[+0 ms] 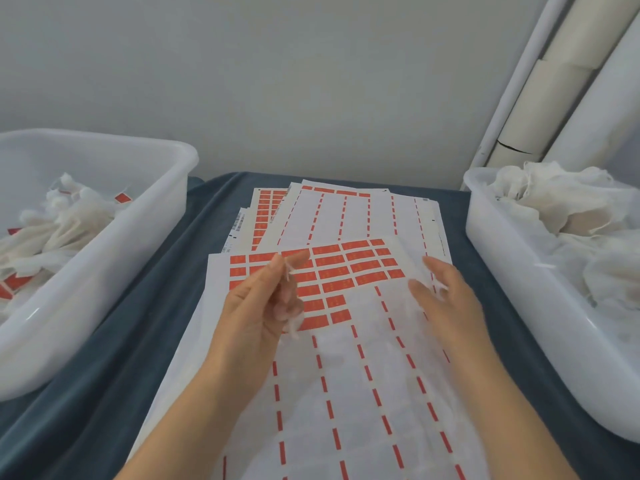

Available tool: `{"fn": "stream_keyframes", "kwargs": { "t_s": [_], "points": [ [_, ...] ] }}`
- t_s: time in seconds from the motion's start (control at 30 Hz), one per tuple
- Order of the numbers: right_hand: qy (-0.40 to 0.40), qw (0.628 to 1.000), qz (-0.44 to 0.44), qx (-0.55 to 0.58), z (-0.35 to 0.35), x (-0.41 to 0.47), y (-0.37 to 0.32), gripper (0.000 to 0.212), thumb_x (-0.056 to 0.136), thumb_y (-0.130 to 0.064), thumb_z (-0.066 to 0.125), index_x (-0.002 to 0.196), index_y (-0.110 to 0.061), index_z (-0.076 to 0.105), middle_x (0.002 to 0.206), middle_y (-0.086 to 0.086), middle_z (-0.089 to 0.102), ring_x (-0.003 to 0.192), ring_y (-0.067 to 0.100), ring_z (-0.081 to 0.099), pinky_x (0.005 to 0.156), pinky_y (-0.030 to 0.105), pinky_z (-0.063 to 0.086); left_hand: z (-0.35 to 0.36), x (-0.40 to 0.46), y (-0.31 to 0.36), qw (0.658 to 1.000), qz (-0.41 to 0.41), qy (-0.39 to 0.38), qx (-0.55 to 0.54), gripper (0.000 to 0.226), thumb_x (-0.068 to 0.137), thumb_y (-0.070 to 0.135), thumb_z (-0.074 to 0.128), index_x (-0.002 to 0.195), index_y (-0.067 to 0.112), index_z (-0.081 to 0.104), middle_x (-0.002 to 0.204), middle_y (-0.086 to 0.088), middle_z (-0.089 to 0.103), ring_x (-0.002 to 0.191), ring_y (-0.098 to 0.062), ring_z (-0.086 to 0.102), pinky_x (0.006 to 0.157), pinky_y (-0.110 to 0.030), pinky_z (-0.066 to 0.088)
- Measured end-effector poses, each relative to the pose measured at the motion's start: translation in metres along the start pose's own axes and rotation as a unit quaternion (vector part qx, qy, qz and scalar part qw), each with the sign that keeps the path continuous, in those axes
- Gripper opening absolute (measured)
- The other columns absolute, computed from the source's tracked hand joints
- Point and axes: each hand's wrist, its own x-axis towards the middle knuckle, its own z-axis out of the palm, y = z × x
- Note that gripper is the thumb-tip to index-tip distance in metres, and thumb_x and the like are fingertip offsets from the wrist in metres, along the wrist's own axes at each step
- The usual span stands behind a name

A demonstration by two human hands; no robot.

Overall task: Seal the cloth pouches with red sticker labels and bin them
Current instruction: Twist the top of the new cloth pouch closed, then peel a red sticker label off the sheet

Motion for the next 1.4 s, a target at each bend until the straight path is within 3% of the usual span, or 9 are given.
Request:
{"fn": "stream_keyframes", "kwargs": {
  "t_s": [0.07,0.2,0.33,0.43,0.57,0.73,0.83,1.03,1.4],
  "points": [
    [-0.009,0.997,0.044,-0.067,-0.006,0.015,0.007,0.053,0.084,-0.047,0.058,0.132,-0.04,0.035,0.143,-0.005,0.038,0.126,0.022,0.043,0.099,0.045,0.039,0.005,0.0,0.001,0.999,-0.002,0.008,0.043,0.026,0.067,0.047,0.057,0.077,0.03,0.075,0.057,0.006,0.054,0.051,-0.01,0.047,0.063,-0.02,0.042],
    [-0.053,0.994,0.08,-0.054,-0.011,0.037,0.005,0.057,0.085,-0.037,0.063,0.135,-0.032,0.035,0.138,-0.003,0.047,0.121,0.023,0.049,0.098,0.043,0.042,0.017,0.01,0.002,0.988,0.004,0.014,0.156,0.026,0.054,0.058,0.062,0.073,0.042,0.072,0.088,0.032,0.067,0.086,0.002,0.059,0.074,-0.015,0.042],
    [-0.103,0.986,0.118,-0.055,-0.019,0.05,-0.01,0.056,0.083,-0.032,0.066,0.133,-0.023,0.043,0.132,0.001,0.051,0.107,0.023,0.054,0.085,0.036,0.048,0.032,0.024,-0.007,0.962,0.001,-0.003,0.272,0.011,0.08,0.033,0.065,0.083,0.043,0.066,0.088,0.03,0.059,0.083,0.002,0.056,0.051,-0.002,0.042],
    [-0.157,0.979,0.127,-0.007,-0.026,0.047,-0.015,0.029,0.085,-0.026,0.064,0.112,-0.017,0.058,0.106,-0.003,0.065,0.08,0.015,0.063,0.058,0.025,0.05,0.039,0.028,-0.02,0.925,0.032,-0.013,0.378,0.027,0.086,0.03,0.06,0.112,0.039,0.062,0.09,0.019,0.056,0.08,-0.008,0.055,0.058,-0.007,0.041],
    [-0.185,0.961,0.152,0.136,-0.028,0.022,-0.006,0.014,0.087,-0.025,0.062,0.099,-0.018,0.067,0.097,0.001,0.073,0.086,0.021,0.069,0.073,0.037,0.055,0.046,0.032,-0.027,0.87,0.098,-0.023,0.482,0.035,0.086,0.035,0.059,0.12,0.042,0.056,0.08,0.02,0.045,0.068,-0.005,0.045,0.055,-0.007,0.031],
    [-0.213,0.945,0.12,0.216,-0.018,-0.007,0.002,0.022,0.085,-0.03,0.064,0.105,-0.021,0.064,0.095,0.003,0.073,0.086,0.028,0.07,0.081,0.048,0.055,0.06,0.033,-0.046,0.865,0.092,-0.038,0.491,0.036,0.085,0.042,0.059,0.121,0.04,0.056,0.105,0.019,0.041,0.092,-0.003,0.044,0.074,-0.009,0.037],
    [-0.176,0.962,0.074,0.196,-0.012,-0.014,0.002,0.02,0.084,-0.036,0.063,0.102,-0.026,0.064,0.088,-0.004,0.073,0.077,0.022,0.071,0.072,0.038,0.058,0.061,0.028,-0.057,0.871,0.105,-0.032,0.479,0.036,0.085,0.044,0.058,0.12,0.042,0.055,0.102,0.024,0.04,0.094,-0.001,0.044,0.069,-0.007,0.035],
    [-0.154,0.976,-0.005,0.156,-0.01,-0.017,0.005,0.028,0.082,-0.042,0.06,0.109,-0.034,0.059,0.099,-0.012,0.07,0.086,0.015,0.069,0.079,0.04,0.057,0.058,0.027,-0.051,0.862,0.182,-0.029,0.472,0.03,0.082,0.038,0.062,0.112,0.037,0.063,0.088,0.034,0.038,0.086,0.006,0.044,0.071,-0.002,0.032],
    [-0.091,0.982,-0.156,0.063,-0.008,-0.026,0.003,0.029,0.075,-0.048,0.05,0.101,-0.036,0.055,0.103,-0.02,0.064,0.09,0.006,0.064,0.082,0.03,0.056,0.051,0.018,-0.034,0.794,0.347,-0.066,0.494,0.033,0.08,0.035,0.056,0.098,0.013,0.072,0.083,0.005,0.06,0.075,-0.005,0.047,0.07,-0.01,0.039]
  ]
}}
